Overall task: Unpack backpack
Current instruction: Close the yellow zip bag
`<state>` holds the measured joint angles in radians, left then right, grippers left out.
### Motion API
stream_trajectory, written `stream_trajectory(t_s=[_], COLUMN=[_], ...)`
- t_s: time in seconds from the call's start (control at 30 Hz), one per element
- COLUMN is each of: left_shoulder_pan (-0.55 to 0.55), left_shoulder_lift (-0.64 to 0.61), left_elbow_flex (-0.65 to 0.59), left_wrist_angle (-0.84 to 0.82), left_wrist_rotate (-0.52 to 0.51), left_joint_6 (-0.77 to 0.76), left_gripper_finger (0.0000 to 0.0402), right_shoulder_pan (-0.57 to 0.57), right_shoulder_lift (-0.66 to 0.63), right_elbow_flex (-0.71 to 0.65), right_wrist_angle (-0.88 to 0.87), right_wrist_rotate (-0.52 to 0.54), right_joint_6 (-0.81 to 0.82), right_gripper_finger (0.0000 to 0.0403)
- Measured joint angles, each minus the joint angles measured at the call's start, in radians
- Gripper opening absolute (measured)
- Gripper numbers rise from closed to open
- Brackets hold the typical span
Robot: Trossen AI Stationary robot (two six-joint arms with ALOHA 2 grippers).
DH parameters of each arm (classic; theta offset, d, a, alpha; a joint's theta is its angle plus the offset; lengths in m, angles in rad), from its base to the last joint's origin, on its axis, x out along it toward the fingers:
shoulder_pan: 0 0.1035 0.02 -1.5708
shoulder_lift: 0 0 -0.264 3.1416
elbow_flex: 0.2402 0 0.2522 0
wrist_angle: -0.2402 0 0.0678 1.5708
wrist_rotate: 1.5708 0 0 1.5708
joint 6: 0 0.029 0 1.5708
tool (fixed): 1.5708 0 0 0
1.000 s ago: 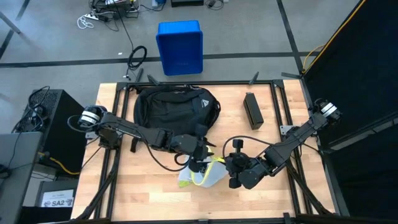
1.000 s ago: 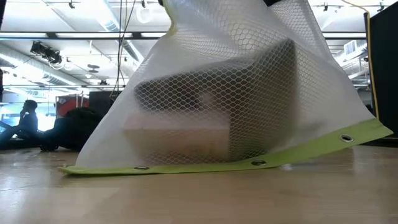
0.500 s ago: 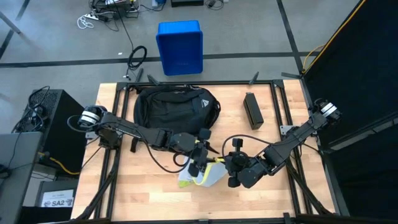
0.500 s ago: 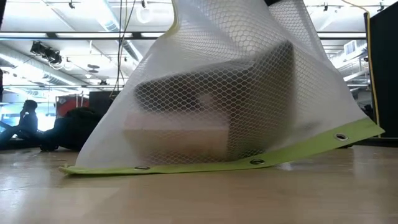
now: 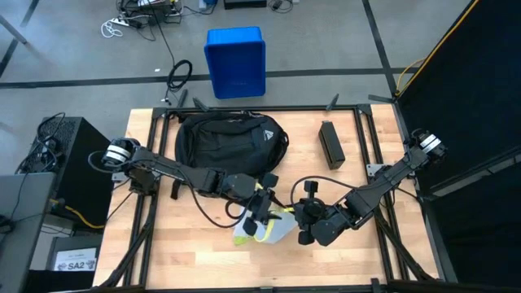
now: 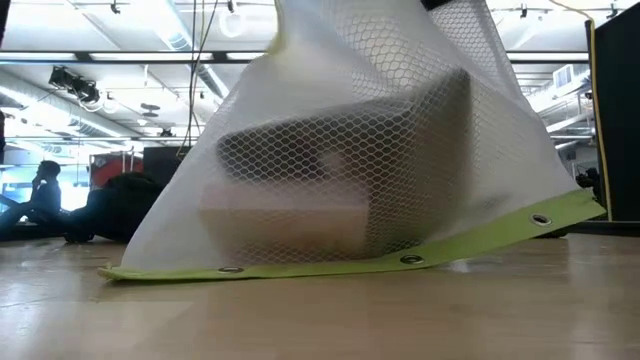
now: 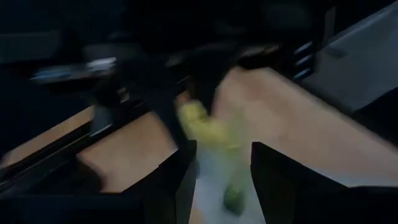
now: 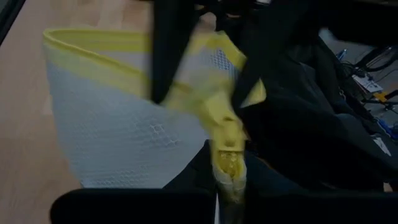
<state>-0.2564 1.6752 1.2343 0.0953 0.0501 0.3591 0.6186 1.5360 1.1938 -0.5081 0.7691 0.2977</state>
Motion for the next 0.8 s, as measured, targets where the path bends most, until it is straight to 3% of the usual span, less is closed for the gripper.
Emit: stream_trajectory(t_s=[0.33, 0.57, 0.67, 0.8], left_shoulder_pan=[0.001, 0.001, 0.001, 0.000], left_shoulder_lift=[-0.001, -0.001, -0.001, -0.009], left_elbow_flex=[0.000, 0.000, 0.000, 0.000], left_wrist_angle=[-0.032, -0.018, -0.019, -0.030], left_wrist_rotate=[-0.040, -0.189, -0.198, -0.190], left_joint_6=[-0.048, -0.045, -0.019, 0.019], left_gripper_finger=[0.0122, 0.0116, 0.0087, 0.0016], right_shoulder_pan=[-0.001, -0.001, -0.001, -0.001], right_shoulder_lift=[0.000, 0.000, 0.000, 0.000], right_elbow_flex=[0.000, 0.000, 0.000, 0.000], right_wrist_angle=[-0.004, -0.003, -0.004, -0.012], right_wrist_rotate=[0.001, 0.002, 0.001, -0.012], right_joint_6=[0.014, 0.015, 0.015, 0.015], right_gripper_finger=[0.0000, 0.0000, 0.0000, 0.0000])
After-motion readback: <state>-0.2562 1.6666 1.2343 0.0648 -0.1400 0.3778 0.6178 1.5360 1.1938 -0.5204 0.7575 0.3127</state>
